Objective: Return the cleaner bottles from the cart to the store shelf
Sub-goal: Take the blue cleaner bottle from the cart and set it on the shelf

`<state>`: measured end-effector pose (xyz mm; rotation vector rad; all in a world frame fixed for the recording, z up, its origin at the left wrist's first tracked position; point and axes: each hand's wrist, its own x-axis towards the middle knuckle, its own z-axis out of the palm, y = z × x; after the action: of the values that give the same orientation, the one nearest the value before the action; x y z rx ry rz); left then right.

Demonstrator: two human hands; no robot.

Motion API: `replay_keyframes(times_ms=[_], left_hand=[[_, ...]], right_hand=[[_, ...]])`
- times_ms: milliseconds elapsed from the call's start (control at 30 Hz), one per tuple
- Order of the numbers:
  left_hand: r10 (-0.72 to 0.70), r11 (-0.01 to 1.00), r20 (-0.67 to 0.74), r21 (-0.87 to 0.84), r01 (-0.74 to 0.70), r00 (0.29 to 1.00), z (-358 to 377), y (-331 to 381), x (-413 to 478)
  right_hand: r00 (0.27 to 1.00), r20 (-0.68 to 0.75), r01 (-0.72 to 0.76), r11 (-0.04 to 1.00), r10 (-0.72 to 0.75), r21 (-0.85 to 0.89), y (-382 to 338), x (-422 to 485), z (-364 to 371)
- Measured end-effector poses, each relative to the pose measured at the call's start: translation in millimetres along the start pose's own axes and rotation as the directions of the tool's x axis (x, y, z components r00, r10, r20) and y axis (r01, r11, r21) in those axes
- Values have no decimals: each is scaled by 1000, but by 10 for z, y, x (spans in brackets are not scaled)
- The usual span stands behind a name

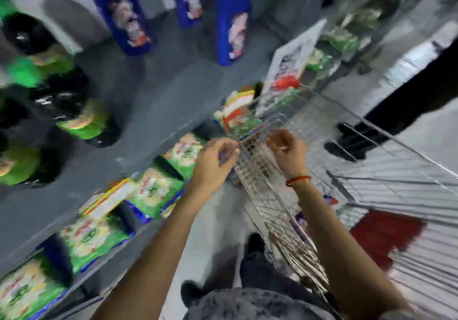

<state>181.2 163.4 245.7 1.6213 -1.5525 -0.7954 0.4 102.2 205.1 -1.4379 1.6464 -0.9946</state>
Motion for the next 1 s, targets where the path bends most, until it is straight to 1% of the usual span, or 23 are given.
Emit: replay_keyframes(times_ms=[67, 100, 133, 167, 233, 267, 333, 400, 467, 500, 533, 633, 733, 767, 800, 867, 900, 1000], left_hand=[[39, 998, 142, 38, -44, 989, 375, 164, 241], [52, 997, 209, 53, -64, 976, 568, 227, 348], [61, 994, 274, 70, -83, 960, 767, 273, 447], [61, 991, 343, 94, -99, 937, 970, 306, 532], [12, 980, 501, 166, -109, 865, 1379, 328, 658], [-36, 970, 584, 216, -113, 811, 1591, 317, 705], [-161, 934, 710, 334, -127, 686, 2009, 256, 767], [-267, 902, 766, 413, -130, 584, 2394, 143, 793], [-332, 895, 789, 436, -91, 517, 2746, -23, 765], [-357, 890, 789, 450, -75, 499, 2903, -128, 727], [-384, 879, 785, 473, -69, 486, 3054, -246, 683], [-454, 844, 781, 531, -72, 429, 3412, -628, 504], [-515, 824, 773, 566, -35, 371, 3691, -948, 337], [-520, 826, 777, 564, -24, 356, 3778, -1025, 286], [-519, 832, 786, 554, -11, 335, 3867, -1094, 232], [-507, 850, 811, 527, 14, 292, 4011, -1197, 129], [-508, 852, 813, 523, 27, 286, 4063, -1241, 89], [-529, 845, 790, 525, 104, 310, 4129, -1326, 68]], right_hand=[[981, -64, -188, 981, 185, -51, 615, 49, -320], [949, -84, -310, 949, 305, -63, 927, 20, -441], [897, -91, -438, 897, 432, -59, 1219, -35, -541], [827, -79, -561, 826, 556, -57, 1502, -120, -623], [661, -20, -747, 656, 750, -108, 1967, -331, -732], [587, 9, -803, 583, 810, -120, 2151, -449, -770], [476, 45, -878, 478, 878, -27, 2394, -664, -804], [411, 24, -911, 410, 911, 56, 2583, -811, -774], [352, 4, -932, 351, 936, 93, 2749, -857, -697], [331, 7, -937, 328, 944, 117, 2815, -861, -652], [324, -2, -935, 321, 946, 152, 2863, -845, -614], [308, -107, -909, 326, 945, 261, 2978, -832, -521], [199, -176, -909, 248, 964, 335, 3078, -852, -381], [173, -173, -903, 226, 970, 365, 3114, -864, -318], [166, -173, -897, 221, 971, 383, 3166, -877, -255], [206, -215, -890, 274, 954, 363, 3262, -898, -173], [225, -235, -883, 300, 946, 362, 3303, -905, -157], [263, -217, -838, 334, 940, 431, 3417, -915, -134]])
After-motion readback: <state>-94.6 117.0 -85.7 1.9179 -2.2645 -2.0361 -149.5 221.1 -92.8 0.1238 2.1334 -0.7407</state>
